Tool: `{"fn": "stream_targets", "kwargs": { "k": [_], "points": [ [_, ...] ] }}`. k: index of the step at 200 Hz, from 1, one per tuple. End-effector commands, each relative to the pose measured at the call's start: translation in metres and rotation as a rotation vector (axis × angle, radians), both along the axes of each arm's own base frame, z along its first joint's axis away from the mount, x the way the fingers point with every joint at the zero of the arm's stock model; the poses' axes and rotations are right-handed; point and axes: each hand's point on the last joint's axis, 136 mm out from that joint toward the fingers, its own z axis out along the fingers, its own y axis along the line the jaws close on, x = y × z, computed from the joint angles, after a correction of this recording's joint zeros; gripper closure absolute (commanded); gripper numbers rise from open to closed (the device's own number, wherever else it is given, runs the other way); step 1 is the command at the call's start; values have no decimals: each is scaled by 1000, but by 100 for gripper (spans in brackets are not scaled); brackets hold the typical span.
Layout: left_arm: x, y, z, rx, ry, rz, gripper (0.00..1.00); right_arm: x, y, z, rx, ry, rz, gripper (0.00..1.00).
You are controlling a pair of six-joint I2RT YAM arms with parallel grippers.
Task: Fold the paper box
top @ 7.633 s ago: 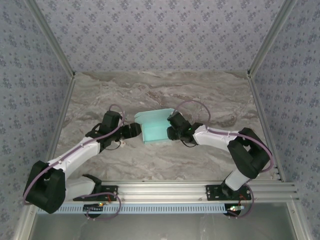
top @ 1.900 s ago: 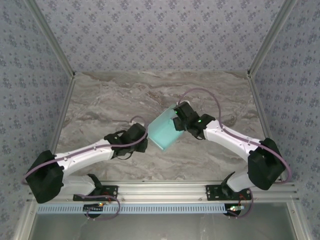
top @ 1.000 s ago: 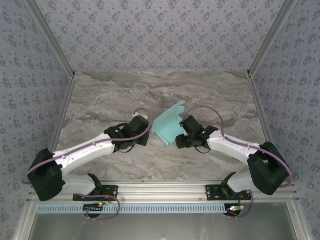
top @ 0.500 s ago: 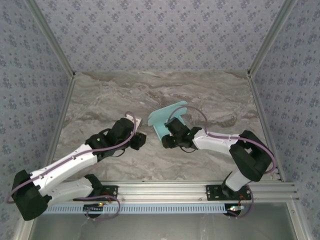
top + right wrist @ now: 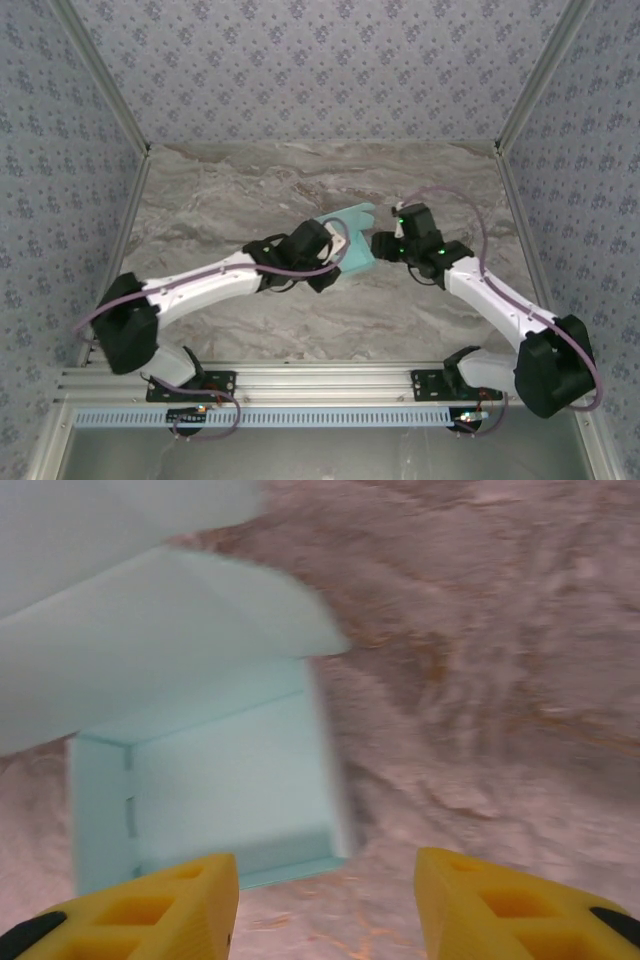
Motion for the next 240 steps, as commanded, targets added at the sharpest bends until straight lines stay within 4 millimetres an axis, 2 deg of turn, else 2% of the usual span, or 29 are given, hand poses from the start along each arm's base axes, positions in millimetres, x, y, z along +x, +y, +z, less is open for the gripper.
{"fn": "stream_targets", "kwargs": {
  "k": [1,15,37,64,99,152,191,216,240],
  "points": [
    [22,-8,-6,136,-98,-74,71,-14,-29,-19,-58,77,-13,47],
    [32,-11,-20,220,-112,-102,71,-12,-40,-19,-49,73,-36,47],
    [45,-17,-30,284,-132,-130,70,-12,-50,-23,-47,79,-57,46],
    [56,-28,-42,324,-152,-175,69,-15,-50,-31,-36,94,-56,46],
    [77,-27,-65,404,-157,-176,68,-17,-54,-33,-56,99,-64,46],
    [87,-33,-72,398,-151,-179,57,-17,-57,-31,-76,98,-67,46],
    [80,-39,-52,322,-137,-184,51,-16,-58,-29,-79,95,-72,46],
    [69,-41,-21,225,-131,-183,50,-14,-58,-26,-78,82,-71,46],
    [46,-45,12,93,-94,-208,49,-9,-49,-17,-59,45,-21,45]
  ]
}}
